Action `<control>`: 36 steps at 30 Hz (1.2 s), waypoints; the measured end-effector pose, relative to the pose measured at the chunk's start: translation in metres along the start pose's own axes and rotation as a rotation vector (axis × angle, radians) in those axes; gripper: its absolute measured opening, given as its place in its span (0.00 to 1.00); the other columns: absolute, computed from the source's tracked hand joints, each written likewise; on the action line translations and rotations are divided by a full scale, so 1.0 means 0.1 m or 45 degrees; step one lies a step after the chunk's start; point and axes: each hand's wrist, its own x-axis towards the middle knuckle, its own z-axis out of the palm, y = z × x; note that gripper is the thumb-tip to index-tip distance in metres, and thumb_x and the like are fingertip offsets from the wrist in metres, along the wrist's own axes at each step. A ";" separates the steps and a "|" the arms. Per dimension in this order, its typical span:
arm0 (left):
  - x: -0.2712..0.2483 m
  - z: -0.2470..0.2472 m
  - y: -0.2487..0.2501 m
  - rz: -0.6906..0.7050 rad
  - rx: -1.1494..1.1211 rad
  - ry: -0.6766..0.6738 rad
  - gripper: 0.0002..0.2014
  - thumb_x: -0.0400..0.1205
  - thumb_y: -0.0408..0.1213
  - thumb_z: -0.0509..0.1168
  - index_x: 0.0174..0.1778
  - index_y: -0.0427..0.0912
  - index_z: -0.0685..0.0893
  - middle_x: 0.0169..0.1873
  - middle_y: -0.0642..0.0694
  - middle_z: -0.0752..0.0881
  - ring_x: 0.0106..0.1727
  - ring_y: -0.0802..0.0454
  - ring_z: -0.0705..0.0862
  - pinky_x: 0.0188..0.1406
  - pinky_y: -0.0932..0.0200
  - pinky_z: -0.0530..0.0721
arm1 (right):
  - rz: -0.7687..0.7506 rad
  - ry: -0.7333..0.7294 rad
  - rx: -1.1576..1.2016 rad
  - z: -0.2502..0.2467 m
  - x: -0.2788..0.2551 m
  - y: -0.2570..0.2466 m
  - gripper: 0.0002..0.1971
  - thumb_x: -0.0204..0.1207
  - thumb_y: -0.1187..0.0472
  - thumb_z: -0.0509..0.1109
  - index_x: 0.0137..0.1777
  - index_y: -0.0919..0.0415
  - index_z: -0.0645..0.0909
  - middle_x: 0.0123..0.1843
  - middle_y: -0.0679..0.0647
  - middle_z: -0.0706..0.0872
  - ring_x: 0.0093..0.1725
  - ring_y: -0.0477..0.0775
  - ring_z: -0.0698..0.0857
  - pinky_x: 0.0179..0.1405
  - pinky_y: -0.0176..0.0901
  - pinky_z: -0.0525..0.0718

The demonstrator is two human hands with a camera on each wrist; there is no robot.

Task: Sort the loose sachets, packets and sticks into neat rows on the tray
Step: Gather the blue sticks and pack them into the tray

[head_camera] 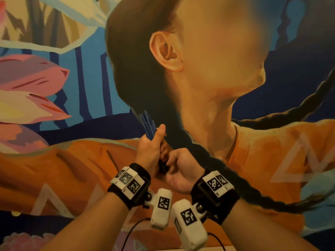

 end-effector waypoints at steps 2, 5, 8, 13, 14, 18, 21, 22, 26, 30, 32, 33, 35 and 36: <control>-0.01 -0.07 0.00 -0.029 0.097 -0.022 0.21 0.86 0.52 0.63 0.30 0.45 0.70 0.21 0.49 0.67 0.19 0.54 0.66 0.18 0.63 0.67 | 0.010 0.021 -0.197 -0.01 -0.03 0.00 0.12 0.52 0.70 0.54 0.33 0.63 0.76 0.40 0.60 0.79 0.44 0.61 0.78 0.61 0.54 0.75; 0.03 -0.25 0.07 -0.033 0.325 -0.078 0.19 0.83 0.53 0.67 0.31 0.46 0.73 0.21 0.51 0.70 0.20 0.54 0.68 0.21 0.61 0.67 | -0.258 0.249 -0.596 -0.02 0.01 -0.18 0.24 0.58 0.69 0.60 0.57 0.62 0.81 0.60 0.64 0.84 0.57 0.60 0.81 0.63 0.54 0.76; 0.13 -0.37 0.24 0.014 0.780 -0.126 0.19 0.82 0.49 0.71 0.30 0.44 0.74 0.20 0.51 0.73 0.21 0.53 0.69 0.24 0.56 0.67 | -0.788 0.455 -1.007 0.18 0.01 -0.51 0.24 0.64 0.57 0.66 0.64 0.50 0.77 0.64 0.51 0.83 0.67 0.52 0.81 0.69 0.50 0.79; 0.17 -0.25 0.62 0.298 1.693 -0.353 0.06 0.85 0.46 0.67 0.48 0.49 0.85 0.37 0.49 0.83 0.37 0.53 0.83 0.42 0.54 0.86 | -0.817 0.462 -1.535 0.52 0.06 -0.67 0.23 0.78 0.37 0.59 0.54 0.54 0.85 0.57 0.51 0.88 0.59 0.54 0.85 0.65 0.53 0.79; 0.17 -0.24 0.68 0.354 1.782 -0.379 0.06 0.85 0.46 0.66 0.53 0.50 0.84 0.38 0.49 0.83 0.39 0.51 0.84 0.45 0.52 0.87 | -0.778 0.464 -1.590 0.56 0.05 -0.66 0.25 0.77 0.36 0.57 0.48 0.54 0.86 0.53 0.52 0.89 0.57 0.55 0.86 0.64 0.58 0.80; 0.25 -0.31 0.86 0.455 2.117 -0.443 0.08 0.86 0.45 0.64 0.52 0.46 0.84 0.42 0.46 0.84 0.42 0.49 0.85 0.49 0.48 0.89 | -0.683 0.365 -1.879 0.57 -0.05 -0.65 0.17 0.81 0.44 0.61 0.44 0.52 0.86 0.46 0.51 0.89 0.49 0.54 0.86 0.55 0.52 0.82; 0.31 -0.32 0.93 0.409 2.264 -0.464 0.07 0.86 0.42 0.64 0.50 0.44 0.84 0.46 0.46 0.79 0.43 0.48 0.83 0.50 0.50 0.88 | -0.594 0.234 -2.352 0.66 -0.21 -0.72 0.11 0.76 0.59 0.69 0.57 0.51 0.84 0.50 0.49 0.88 0.49 0.51 0.84 0.50 0.44 0.82; 0.32 -0.30 0.93 0.423 2.265 -0.467 0.05 0.86 0.41 0.64 0.50 0.45 0.83 0.47 0.46 0.76 0.43 0.48 0.82 0.51 0.50 0.88 | -0.574 0.225 -2.476 0.71 -0.26 -0.74 0.10 0.74 0.60 0.69 0.54 0.51 0.83 0.47 0.49 0.86 0.46 0.51 0.84 0.46 0.44 0.83; 0.29 -0.14 0.93 0.535 2.062 -0.436 0.11 0.80 0.37 0.68 0.52 0.47 0.71 0.46 0.48 0.73 0.43 0.44 0.80 0.49 0.43 0.86 | -0.565 0.339 -2.781 0.85 -0.33 -0.86 0.06 0.71 0.57 0.71 0.44 0.54 0.77 0.40 0.51 0.81 0.39 0.54 0.81 0.33 0.45 0.79; 0.22 0.07 1.01 0.556 1.839 -0.454 0.23 0.75 0.33 0.72 0.52 0.48 0.63 0.44 0.47 0.75 0.40 0.44 0.80 0.43 0.39 0.86 | -0.460 0.536 -2.931 0.78 -0.25 -0.93 0.08 0.74 0.53 0.72 0.39 0.50 0.76 0.39 0.50 0.80 0.39 0.54 0.82 0.40 0.48 0.85; 0.20 0.15 1.03 0.561 1.842 -0.507 0.24 0.76 0.31 0.72 0.53 0.50 0.61 0.44 0.47 0.77 0.40 0.46 0.81 0.41 0.44 0.86 | -0.497 0.605 -2.949 0.69 -0.21 -0.94 0.06 0.78 0.52 0.67 0.41 0.51 0.78 0.40 0.50 0.82 0.42 0.54 0.83 0.45 0.51 0.87; 0.19 0.16 1.04 0.545 1.843 -0.545 0.25 0.76 0.32 0.73 0.55 0.50 0.62 0.43 0.48 0.79 0.40 0.48 0.81 0.40 0.49 0.86 | -0.523 0.628 -2.957 0.64 -0.20 -0.94 0.07 0.79 0.52 0.65 0.40 0.51 0.76 0.39 0.50 0.81 0.43 0.55 0.83 0.46 0.51 0.87; 0.18 0.12 1.08 0.494 1.819 -0.617 0.22 0.77 0.36 0.75 0.57 0.49 0.68 0.43 0.50 0.83 0.40 0.54 0.83 0.37 0.57 0.86 | -0.551 0.685 -2.964 0.53 -0.24 -0.96 0.09 0.79 0.52 0.63 0.38 0.52 0.74 0.36 0.50 0.77 0.41 0.55 0.82 0.42 0.49 0.84; 0.18 0.07 1.10 0.473 1.772 -0.637 0.19 0.77 0.38 0.76 0.56 0.48 0.73 0.44 0.52 0.85 0.40 0.57 0.84 0.39 0.58 0.87 | -0.557 0.717 -2.953 0.47 -0.27 -0.99 0.08 0.79 0.52 0.63 0.40 0.53 0.74 0.35 0.50 0.75 0.40 0.55 0.81 0.41 0.49 0.83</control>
